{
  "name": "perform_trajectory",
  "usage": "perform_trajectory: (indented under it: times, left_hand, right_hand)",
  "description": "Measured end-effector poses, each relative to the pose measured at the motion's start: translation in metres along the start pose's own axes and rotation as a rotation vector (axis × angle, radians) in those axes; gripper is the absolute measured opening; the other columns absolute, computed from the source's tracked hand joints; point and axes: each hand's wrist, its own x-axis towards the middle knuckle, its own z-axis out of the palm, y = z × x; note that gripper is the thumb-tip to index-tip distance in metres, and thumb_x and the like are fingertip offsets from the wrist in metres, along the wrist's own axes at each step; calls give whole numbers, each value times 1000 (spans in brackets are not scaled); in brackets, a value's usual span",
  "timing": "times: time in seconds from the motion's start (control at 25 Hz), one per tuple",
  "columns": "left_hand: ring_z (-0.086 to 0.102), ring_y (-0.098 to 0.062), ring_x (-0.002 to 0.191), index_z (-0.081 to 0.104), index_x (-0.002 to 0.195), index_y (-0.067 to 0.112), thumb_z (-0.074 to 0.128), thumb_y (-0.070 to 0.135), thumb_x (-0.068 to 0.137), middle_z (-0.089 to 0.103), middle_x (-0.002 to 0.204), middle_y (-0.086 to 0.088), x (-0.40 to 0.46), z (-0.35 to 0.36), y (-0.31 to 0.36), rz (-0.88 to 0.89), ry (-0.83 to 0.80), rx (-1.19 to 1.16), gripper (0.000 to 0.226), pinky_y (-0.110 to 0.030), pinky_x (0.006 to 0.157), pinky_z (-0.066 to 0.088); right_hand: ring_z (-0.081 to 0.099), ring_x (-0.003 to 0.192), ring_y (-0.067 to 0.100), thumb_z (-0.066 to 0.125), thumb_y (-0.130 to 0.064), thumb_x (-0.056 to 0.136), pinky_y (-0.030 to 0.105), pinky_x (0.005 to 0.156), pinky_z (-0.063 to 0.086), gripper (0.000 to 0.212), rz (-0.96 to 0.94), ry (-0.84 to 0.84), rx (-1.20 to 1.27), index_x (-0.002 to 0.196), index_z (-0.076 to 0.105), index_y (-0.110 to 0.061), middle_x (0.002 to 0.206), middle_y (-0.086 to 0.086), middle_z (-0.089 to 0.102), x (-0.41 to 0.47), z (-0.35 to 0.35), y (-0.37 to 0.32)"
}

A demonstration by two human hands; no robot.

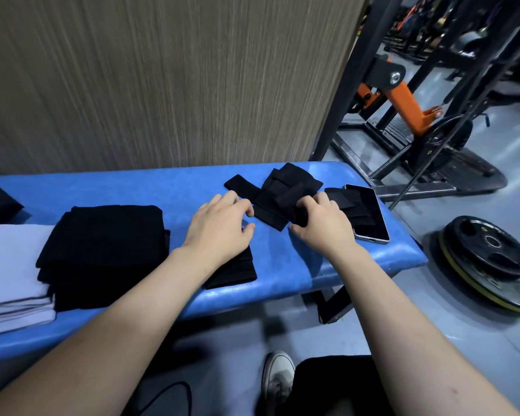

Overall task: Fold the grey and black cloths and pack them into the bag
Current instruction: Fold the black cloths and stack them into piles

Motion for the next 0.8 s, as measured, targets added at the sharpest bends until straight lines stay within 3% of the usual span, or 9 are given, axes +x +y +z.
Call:
perform_trajectory:
  times: [0.24,0.44,0.52,0.64,0.8]
  left_hand:
    - [50,-14,104,60,110,30,54,35,94,53,109,12,4,6,10,14,-6,-86,18,-28,84,37]
    - [51,-12,101,60,107,31,54,34,94,54,105,14,4,4,13,-2,3,-149,14,-28,81,36]
    - [52,-11,97,60,106,32,55,33,94,55,103,15,3,3,14,-18,3,-187,13,-28,79,38]
    - [56,-5,87,60,105,34,57,33,93,60,99,18,3,2,15,-66,-14,-308,12,-31,78,48]
    - [63,-4,82,60,111,33,60,32,93,69,93,17,5,2,24,-182,-87,-687,18,-31,87,52]
  right_hand:
    - [57,100,33,71,-39,86,40,85,50,48,26,-4,76,126,53,-20,123,7,47,6,3,-1]
    - [58,83,32,62,-34,91,37,73,45,33,46,39,93,118,52,-19,117,5,49,2,-5,-7]
    - [58,84,31,55,-29,93,37,70,44,23,60,122,180,112,54,-17,111,2,54,-1,-11,-13]
    - [61,88,27,55,-20,92,39,78,50,16,104,223,376,107,57,-16,101,0,63,-5,-20,-19]
    - [64,81,19,57,-13,90,39,78,55,12,190,304,686,101,60,-17,87,-7,64,-14,-26,-29]
